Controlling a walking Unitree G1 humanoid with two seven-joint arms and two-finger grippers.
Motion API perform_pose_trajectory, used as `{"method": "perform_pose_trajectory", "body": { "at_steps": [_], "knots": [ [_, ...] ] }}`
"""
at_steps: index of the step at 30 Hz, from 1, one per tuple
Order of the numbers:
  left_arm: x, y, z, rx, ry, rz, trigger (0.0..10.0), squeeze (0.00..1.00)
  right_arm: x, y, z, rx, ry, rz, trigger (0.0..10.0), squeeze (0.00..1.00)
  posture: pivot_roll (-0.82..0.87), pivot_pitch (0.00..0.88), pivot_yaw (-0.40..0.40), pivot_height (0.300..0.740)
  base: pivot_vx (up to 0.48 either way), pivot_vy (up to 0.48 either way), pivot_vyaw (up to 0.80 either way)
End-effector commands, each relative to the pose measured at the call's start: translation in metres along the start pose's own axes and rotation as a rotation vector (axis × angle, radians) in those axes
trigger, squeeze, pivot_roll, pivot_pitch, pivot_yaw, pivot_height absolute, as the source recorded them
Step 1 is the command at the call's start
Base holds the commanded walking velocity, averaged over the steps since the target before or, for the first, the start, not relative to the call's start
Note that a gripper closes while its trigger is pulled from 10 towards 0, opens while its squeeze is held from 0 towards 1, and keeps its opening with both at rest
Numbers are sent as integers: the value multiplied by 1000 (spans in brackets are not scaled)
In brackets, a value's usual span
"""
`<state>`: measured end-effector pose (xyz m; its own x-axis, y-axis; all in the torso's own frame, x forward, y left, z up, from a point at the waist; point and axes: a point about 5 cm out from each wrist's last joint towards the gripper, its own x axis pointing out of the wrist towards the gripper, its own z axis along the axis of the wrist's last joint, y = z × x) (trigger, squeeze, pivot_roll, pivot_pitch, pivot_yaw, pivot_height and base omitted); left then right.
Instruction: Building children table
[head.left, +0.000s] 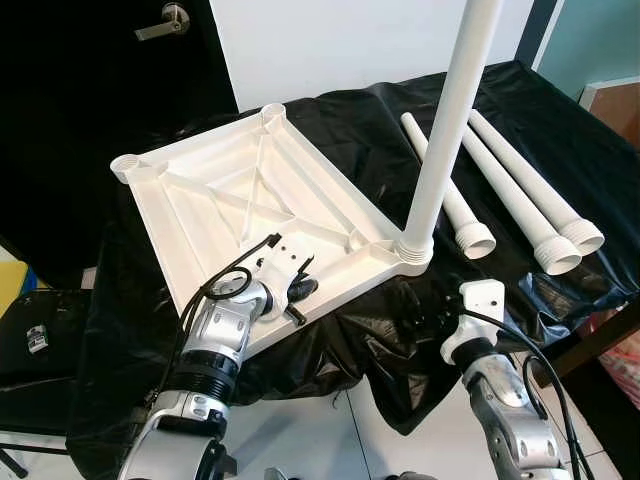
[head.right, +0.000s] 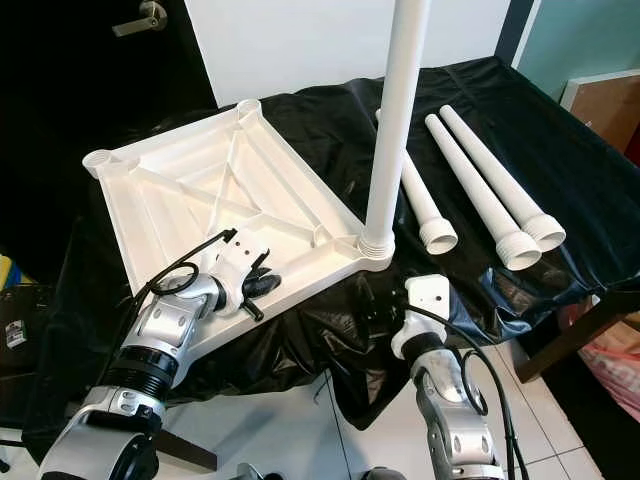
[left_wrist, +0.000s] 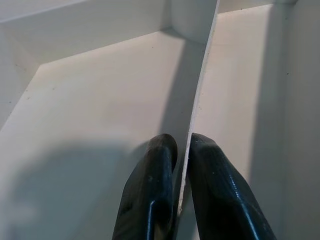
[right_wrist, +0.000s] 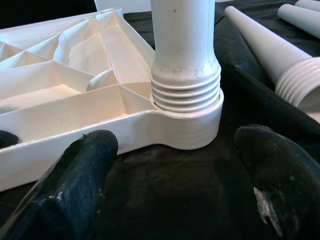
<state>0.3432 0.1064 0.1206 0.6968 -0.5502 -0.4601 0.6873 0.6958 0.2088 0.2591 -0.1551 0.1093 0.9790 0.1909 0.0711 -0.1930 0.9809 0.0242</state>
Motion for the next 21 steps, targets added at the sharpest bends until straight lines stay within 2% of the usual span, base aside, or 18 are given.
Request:
{"method": "perform_pose_trajectory", "body": {
  "at_steps": [1,3,4,5,6,7,9,10,11,14,15,16,17,18,20,21],
  "knots": [
    [-11,31,-17,-37,69,522,0,0,-1,-1,-5,8,32,-3,10000,0,-132,91,66,740,0,0,0],
    [-9,29,-15,-35,63,517,0,0,0,-1,-5,7,31,-2,10000,0,-133,90,65,740,0,0,0],
    [-8,27,-13,-27,62,506,1647,0,0,-1,-5,7,31,-2,10000,0,-133,90,65,740,0,0,0],
    [-8,27,-13,-27,62,506,1647,0,0,-1,-5,7,31,-2,10000,0,-133,90,65,740,0,0,0],
    [-6,24,-12,-17,61,489,7451,0,1,-1,-5,7,31,-2,10000,0,-133,90,65,740,0,0,0],
    [-4,20,-12,-16,59,464,10000,0,1,-1,-5,8,32,-2,10000,0,-135,90,66,740,0,0,0],
    [-3,16,-11,-35,44,437,10000,0,1,-1,-5,7,32,-2,10000,0,-135,90,66,740,0,0,0],
    [-2,13,-10,-56,30,417,10000,682,2,-1,-5,7,34,-1,10000,0,-135,91,67,740,0,0,0],
    [-1,10,-7,-86,-6,373,10000,1000,2,-1,-5,8,36,0,10000,0,-135,90,67,740,0,0,0],
    [-1,6,-2,-112,-47,326,10000,1000,2,-1,-5,9,38,1,10000,0,-135,90,67,740,0,0,0],
    [-2,9,-1,-88,-37,334,10000,1000,2,-1,-6,11,41,2,10000,0,-135,91,67,740,0,0,0],
    [-2,11,0,-68,-25,347,10000,773,2,0,-6,13,43,3,10000,0,-135,91,67,740,0,0,0],
    [-2,11,0,-68,-25,347,10000,773,2,0,-6,13,43,3,10000,0,-135,91,67,740,0,0,0],
    [-4,15,4,-62,-34,357,10000,0,3,0,-7,17,47,5,10000,0,-130,91,67,740,0,0,0],
    [-12,25,12,-71,-74,379,10000,0,4,3,-9,28,60,15,10000,0,-125,90,68,740,0,0,0],
    [-12,25,12,-71,-74,379,10000,0,4,3,-9,28,60,15,10000,0,-125,90,68,740,0,0,0]
  ]
}}
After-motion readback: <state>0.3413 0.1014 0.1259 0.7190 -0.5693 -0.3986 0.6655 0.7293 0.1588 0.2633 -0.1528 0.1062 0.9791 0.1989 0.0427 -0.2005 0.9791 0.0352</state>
